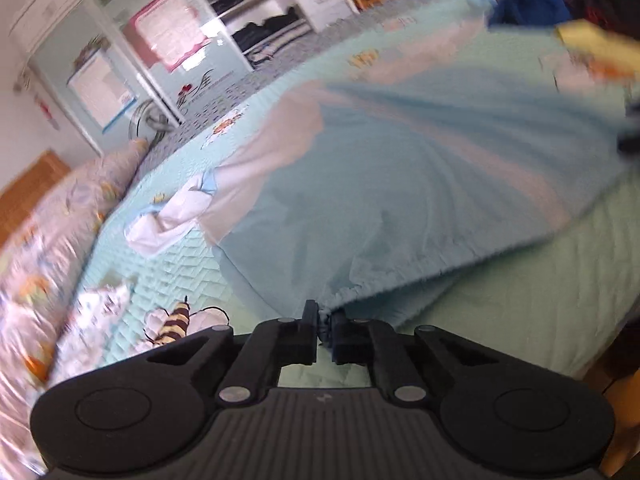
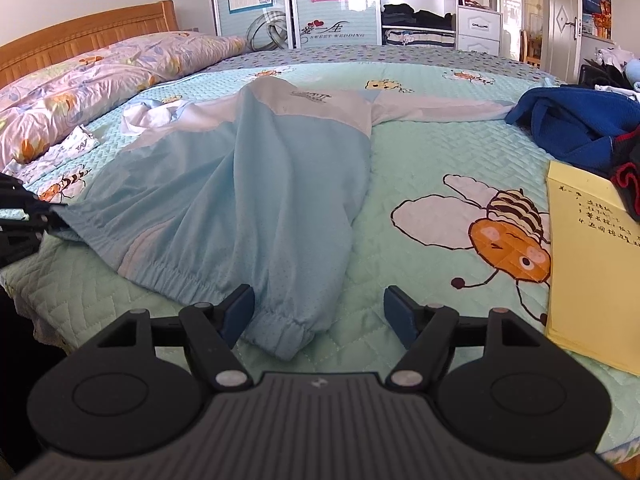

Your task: Fold clothes

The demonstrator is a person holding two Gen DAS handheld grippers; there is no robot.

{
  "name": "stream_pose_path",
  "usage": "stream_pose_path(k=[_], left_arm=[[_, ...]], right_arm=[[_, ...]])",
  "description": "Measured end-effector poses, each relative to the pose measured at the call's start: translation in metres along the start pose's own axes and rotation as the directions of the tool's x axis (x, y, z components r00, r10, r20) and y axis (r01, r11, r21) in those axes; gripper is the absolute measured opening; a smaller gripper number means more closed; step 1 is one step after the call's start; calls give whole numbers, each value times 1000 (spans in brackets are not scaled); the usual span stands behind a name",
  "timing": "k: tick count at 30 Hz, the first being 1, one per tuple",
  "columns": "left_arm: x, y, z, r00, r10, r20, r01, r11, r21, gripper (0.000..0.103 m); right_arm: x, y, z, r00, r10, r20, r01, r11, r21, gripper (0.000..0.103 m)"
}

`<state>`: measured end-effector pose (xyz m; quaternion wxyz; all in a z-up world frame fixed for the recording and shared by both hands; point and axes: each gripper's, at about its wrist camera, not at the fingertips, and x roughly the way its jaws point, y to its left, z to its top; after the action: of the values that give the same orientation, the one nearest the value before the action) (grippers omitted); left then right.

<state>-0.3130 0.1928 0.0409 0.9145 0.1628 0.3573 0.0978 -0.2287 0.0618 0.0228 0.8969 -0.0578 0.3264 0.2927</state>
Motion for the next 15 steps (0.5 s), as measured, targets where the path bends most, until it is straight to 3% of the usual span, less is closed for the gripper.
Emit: stream_pose_path(k=[2, 6, 11, 13, 15], left_arm=[[-15, 14, 4, 998, 23, 52, -19, 997, -69, 5], [-42, 38, 5, 988, 107, 115, -93, 989, -119, 5], [-45, 47, -23, 998, 70, 7, -68, 987, -148, 6], [-33, 40, -37, 995, 69, -65, -76, 992, -102, 7], [-23, 31, -49, 989, 81, -120, -88, 995, -56, 14]], right_arm=[[-2, 2, 3, 1000, 4, -4, -4, 1000, 2, 73], [-8, 12, 13, 999, 52, 4, -51, 999, -15, 73], [4, 25, 11, 998, 45, -52, -47, 997, -55, 74], [6, 26, 7, 997, 32, -68, -36, 997, -65, 74], [7, 27, 5, 997, 23, -77, -29, 996, -80, 75]])
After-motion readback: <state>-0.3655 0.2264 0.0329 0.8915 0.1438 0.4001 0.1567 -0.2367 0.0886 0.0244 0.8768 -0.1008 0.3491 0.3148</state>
